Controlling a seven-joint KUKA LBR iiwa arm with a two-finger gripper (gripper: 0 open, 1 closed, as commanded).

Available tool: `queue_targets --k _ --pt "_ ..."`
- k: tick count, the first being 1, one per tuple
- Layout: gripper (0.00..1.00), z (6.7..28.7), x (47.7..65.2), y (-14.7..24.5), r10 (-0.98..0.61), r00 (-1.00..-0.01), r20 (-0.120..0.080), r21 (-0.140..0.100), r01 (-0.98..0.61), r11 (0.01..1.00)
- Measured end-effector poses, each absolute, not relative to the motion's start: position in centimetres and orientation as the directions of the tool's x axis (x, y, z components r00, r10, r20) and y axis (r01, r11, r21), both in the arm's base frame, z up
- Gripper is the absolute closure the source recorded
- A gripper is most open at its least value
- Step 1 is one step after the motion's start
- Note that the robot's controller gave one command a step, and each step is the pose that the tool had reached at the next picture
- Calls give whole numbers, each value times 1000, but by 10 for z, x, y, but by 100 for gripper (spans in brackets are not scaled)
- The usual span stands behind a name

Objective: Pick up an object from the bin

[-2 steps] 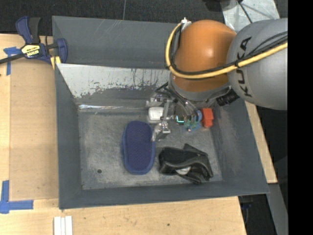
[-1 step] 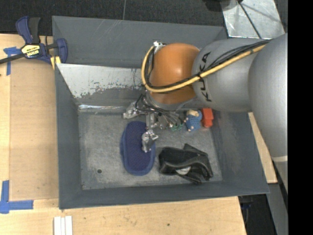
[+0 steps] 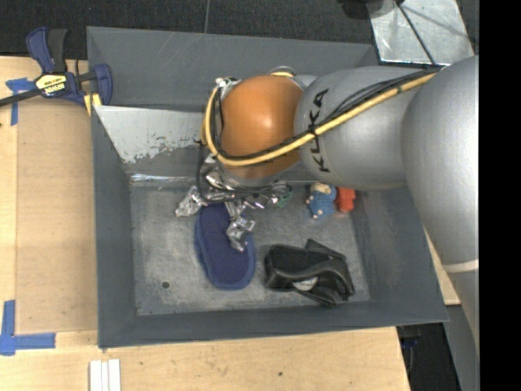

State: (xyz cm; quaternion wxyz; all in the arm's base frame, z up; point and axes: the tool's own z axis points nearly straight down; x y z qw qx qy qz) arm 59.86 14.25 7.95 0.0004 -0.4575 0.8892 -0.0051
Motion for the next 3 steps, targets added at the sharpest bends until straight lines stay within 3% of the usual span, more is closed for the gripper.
queue_targets --k 1,2,3 --pt "0 103 524 140 -999 -37 -6 -9 -999 37" --pt "0 77 525 165 -1000 -25 17 -9 -1000 25" --pt "0 82 529 162 -999 -31 7 -5 -1000 31"
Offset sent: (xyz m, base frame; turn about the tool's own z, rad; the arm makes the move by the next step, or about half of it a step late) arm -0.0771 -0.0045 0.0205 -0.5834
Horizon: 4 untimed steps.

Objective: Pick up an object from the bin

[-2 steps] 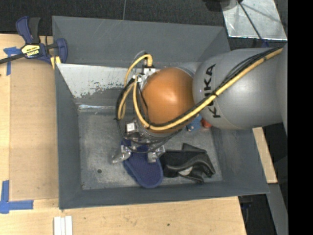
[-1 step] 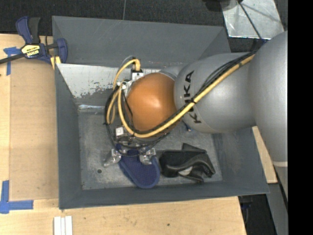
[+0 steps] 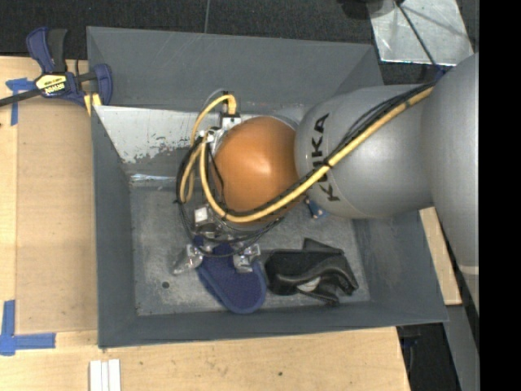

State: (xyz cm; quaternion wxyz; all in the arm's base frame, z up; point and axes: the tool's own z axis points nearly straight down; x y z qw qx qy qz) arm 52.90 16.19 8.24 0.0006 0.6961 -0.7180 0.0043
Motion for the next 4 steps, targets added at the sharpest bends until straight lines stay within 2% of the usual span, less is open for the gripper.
queue_targets --k 1,3,4 --pt "100 84 530 161 -999 -32 9 -7 -999 32" --pt "100 108 534 160 -999 -42 -5 -8 -999 42" --pt "100 138 535 161 -999 -46 -5 -7 -999 46"
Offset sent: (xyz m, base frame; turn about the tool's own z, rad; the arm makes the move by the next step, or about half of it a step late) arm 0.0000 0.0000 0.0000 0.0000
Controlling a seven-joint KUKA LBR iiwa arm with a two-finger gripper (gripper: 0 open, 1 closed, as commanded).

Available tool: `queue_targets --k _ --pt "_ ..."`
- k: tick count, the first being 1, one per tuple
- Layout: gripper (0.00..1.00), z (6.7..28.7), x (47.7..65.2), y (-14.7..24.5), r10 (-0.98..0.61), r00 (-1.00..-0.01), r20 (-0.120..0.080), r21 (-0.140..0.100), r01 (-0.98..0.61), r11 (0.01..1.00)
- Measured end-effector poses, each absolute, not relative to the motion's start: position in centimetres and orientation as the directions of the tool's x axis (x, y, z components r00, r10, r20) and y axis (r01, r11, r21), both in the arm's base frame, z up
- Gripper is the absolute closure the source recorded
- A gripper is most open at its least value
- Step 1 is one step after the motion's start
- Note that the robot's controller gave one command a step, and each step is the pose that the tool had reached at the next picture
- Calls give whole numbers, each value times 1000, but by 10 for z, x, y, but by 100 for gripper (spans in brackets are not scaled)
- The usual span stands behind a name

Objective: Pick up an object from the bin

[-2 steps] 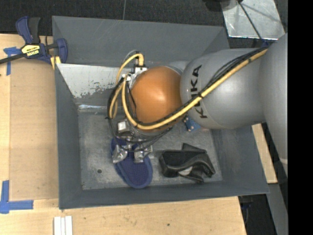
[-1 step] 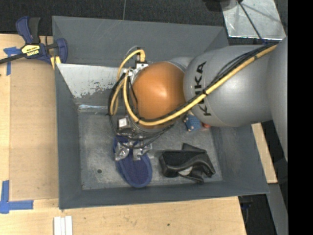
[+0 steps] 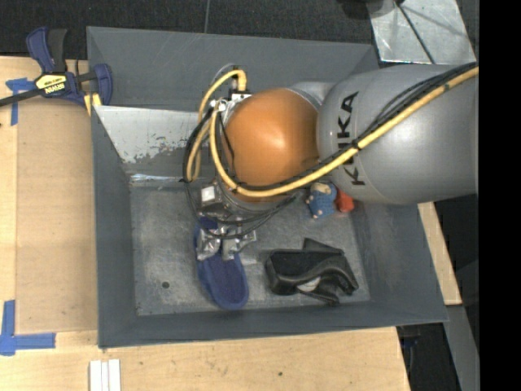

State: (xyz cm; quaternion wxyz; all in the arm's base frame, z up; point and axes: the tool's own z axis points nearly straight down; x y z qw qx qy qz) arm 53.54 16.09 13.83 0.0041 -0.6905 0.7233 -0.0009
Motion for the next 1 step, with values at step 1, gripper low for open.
queue_targets --k 1 --pt "100 194 537 161 -999 -50 -4 -8 -999 50"
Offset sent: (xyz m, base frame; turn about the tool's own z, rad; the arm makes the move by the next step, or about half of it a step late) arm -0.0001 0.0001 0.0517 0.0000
